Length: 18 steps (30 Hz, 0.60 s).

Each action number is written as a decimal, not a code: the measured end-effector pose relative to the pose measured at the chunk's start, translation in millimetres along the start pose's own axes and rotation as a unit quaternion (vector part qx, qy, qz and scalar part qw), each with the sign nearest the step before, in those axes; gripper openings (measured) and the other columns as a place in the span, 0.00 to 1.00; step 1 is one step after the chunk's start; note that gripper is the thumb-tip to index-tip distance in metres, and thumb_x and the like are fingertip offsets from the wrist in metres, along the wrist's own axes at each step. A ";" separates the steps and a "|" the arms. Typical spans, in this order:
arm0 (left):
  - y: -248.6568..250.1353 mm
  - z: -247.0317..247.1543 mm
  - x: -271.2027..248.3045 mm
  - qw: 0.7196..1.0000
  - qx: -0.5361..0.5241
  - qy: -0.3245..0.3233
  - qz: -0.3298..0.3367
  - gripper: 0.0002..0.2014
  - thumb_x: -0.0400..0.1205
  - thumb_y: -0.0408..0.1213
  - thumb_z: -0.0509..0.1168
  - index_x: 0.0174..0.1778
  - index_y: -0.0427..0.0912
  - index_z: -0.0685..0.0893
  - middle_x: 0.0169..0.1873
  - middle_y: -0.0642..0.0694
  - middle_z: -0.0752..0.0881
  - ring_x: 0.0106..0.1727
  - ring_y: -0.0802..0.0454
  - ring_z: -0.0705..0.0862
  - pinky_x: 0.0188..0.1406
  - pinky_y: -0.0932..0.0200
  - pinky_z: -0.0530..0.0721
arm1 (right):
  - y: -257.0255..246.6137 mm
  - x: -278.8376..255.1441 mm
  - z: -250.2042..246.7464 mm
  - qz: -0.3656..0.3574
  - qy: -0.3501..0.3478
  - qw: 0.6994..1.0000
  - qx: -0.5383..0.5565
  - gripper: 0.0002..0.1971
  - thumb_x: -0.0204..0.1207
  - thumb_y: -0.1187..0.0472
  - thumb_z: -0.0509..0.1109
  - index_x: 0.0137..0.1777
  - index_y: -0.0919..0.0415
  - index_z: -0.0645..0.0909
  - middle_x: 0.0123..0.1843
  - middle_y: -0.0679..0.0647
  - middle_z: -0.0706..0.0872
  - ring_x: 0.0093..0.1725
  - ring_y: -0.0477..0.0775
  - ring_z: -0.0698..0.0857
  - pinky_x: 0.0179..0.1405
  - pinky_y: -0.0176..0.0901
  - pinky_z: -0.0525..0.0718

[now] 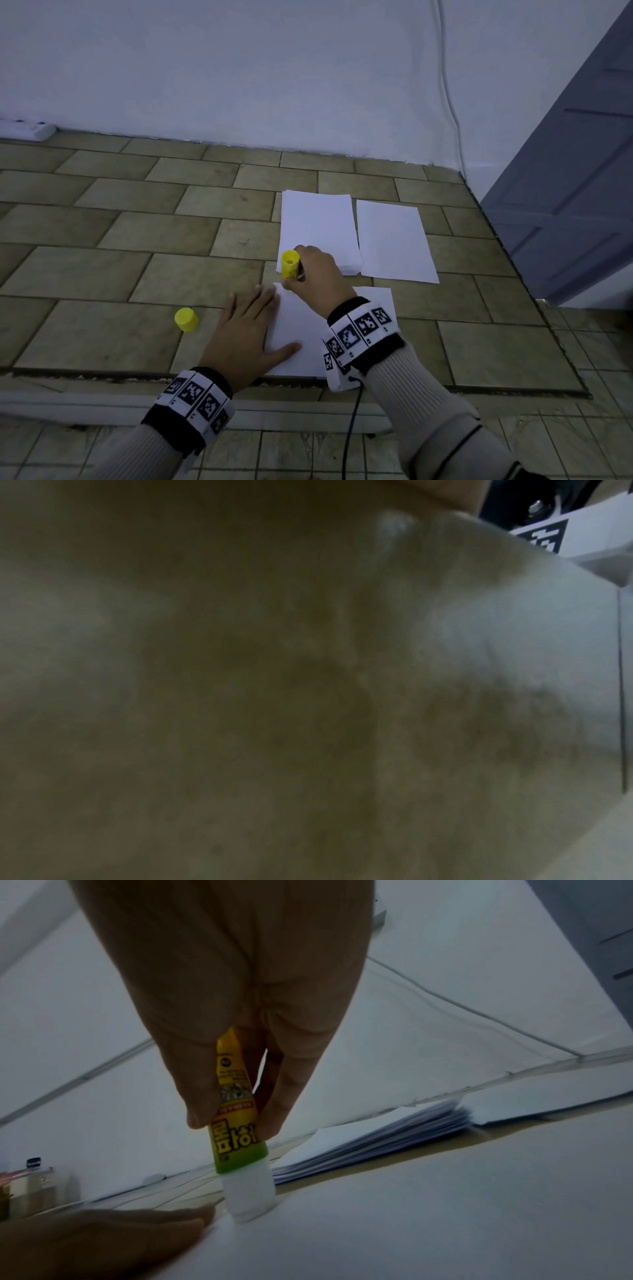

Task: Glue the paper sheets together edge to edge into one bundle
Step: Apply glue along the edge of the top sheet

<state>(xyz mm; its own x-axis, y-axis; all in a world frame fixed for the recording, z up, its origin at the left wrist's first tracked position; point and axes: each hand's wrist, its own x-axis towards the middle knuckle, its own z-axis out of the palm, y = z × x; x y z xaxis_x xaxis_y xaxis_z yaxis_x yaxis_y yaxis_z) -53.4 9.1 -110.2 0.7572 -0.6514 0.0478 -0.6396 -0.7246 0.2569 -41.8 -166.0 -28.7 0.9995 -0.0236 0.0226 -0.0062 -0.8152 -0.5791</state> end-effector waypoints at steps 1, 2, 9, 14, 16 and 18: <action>0.2 -0.4 -0.1 1.000 -0.001 0.000 -0.002 0.55 0.72 0.81 0.36 0.84 0.42 0.61 0.84 0.49 0.58 0.85 0.50 0.53 0.83 0.38 0.43 | 3.2 -1.9 -2.6 0.003 0.001 1.000 -0.001 0.14 0.74 0.61 0.74 0.54 0.67 0.76 0.53 0.63 0.80 0.53 0.62 0.80 0.44 0.43 0.70; 0.7 -0.6 -0.3 1.000 -0.003 0.002 -0.004 0.55 0.72 0.81 0.36 0.84 0.42 0.62 0.84 0.49 0.58 0.85 0.50 0.53 0.83 0.39 0.43 | 6.9 -4.5 -5.9 0.007 0.002 1.000 -0.001 0.14 0.74 0.61 0.74 0.53 0.67 0.76 0.53 0.63 0.80 0.52 0.62 0.79 0.44 0.43 0.70; 0.1 2.5 -1.8 1.000 -0.005 0.016 -0.006 0.53 0.74 0.79 0.39 0.82 0.40 0.65 0.83 0.47 0.63 0.84 0.50 0.57 0.82 0.40 0.46 | 55.3 -33.6 -37.7 0.059 0.055 0.997 0.018 0.09 0.70 0.63 0.74 0.41 0.63 0.76 0.43 0.59 0.82 0.45 0.60 0.81 0.47 0.52 0.79; 1.0 2.0 -2.3 1.000 0.001 0.014 -0.007 0.53 0.74 0.79 0.38 0.83 0.40 0.64 0.83 0.48 0.61 0.84 0.51 0.55 0.82 0.41 0.44 | 91.4 -54.9 -63.3 0.107 0.106 0.988 0.031 0.06 0.70 0.63 0.74 0.41 0.65 0.80 0.42 0.57 0.86 0.43 0.58 0.85 0.49 0.54 0.83; 1.2 1.1 -2.4 1.000 -0.002 0.009 -0.009 0.53 0.74 0.80 0.37 0.83 0.41 0.62 0.84 0.49 0.59 0.85 0.52 0.53 0.83 0.41 0.44 | 103.4 -60.0 -69.6 0.122 0.113 0.985 0.038 0.06 0.69 0.64 0.76 0.42 0.62 0.81 0.42 0.55 0.88 0.44 0.55 0.86 0.50 0.52 0.84; 1.4 0.2 -2.9 1.000 -0.005 0.006 -0.009 0.54 0.73 0.80 0.36 0.84 0.41 0.61 0.84 0.49 0.58 0.85 0.53 0.52 0.84 0.40 0.44 | 114.7 -63.1 -73.1 0.134 0.121 0.983 0.036 0.07 0.69 0.63 0.76 0.43 0.61 0.81 0.43 0.55 0.88 0.44 0.55 0.86 0.51 0.54 0.85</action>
<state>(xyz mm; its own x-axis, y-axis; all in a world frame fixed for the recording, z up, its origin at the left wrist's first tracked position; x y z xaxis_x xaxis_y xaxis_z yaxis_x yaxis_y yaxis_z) -56.5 10.0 -110.1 0.7699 -0.6357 0.0554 -0.6247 -0.7333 0.2683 -108.0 -300.3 -37.0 0.9253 -0.3761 0.0491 -0.2576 -0.7182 -0.6464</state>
